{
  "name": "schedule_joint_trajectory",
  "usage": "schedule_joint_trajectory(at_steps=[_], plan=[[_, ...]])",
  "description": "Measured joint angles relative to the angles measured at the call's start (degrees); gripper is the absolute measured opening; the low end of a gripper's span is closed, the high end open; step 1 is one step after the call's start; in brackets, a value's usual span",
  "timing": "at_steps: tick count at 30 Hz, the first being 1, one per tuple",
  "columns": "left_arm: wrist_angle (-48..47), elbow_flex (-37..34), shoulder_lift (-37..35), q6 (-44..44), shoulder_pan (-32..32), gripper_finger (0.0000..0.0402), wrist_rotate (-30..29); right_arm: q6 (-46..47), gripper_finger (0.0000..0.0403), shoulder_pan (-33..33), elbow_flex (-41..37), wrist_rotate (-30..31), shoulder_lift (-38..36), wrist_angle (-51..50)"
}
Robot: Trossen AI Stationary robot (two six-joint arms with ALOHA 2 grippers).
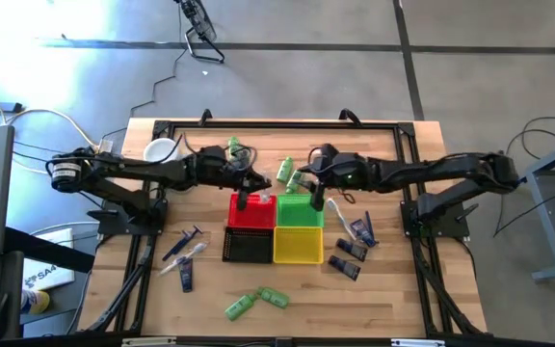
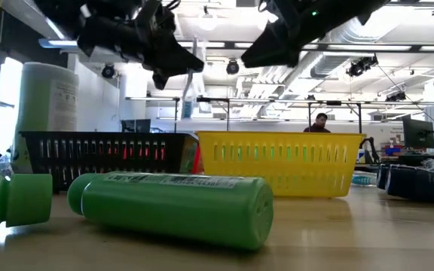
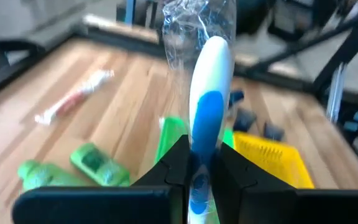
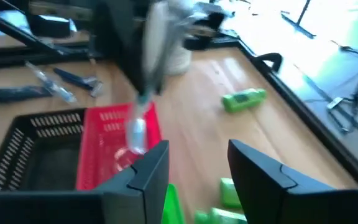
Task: Pick & Place Travel size toiletries
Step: Put the blue toothbrush into the red bin
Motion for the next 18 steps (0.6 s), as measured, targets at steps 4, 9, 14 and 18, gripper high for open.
schedule_joint_trajectory(at_steps=[4,9,14,18], plan=[[-14.38,5.79,0.0,0.85,-2.05,0.0035,-2.07,-0.45,0.0144,-0.49,0.0,2.53,-3.35,-4.32],[-27.78,10.39,0.0,1.18,-3.37,0.0035,-2.18,-1.23,0.0135,-0.84,0.0,3.37,-6.34,-8.38],[-32.49,10.98,0.0,1.16,-3.24,0.0035,-3.14,-1.21,0.0129,-0.91,0.0,3.35,-6.83,-9.2],[-34.21,10.97,1.45,-1.05,-3.24,0.0035,-4.91,-1.22,0.0128,-0.91,0.0,3.35,-6.81,-9.6]])
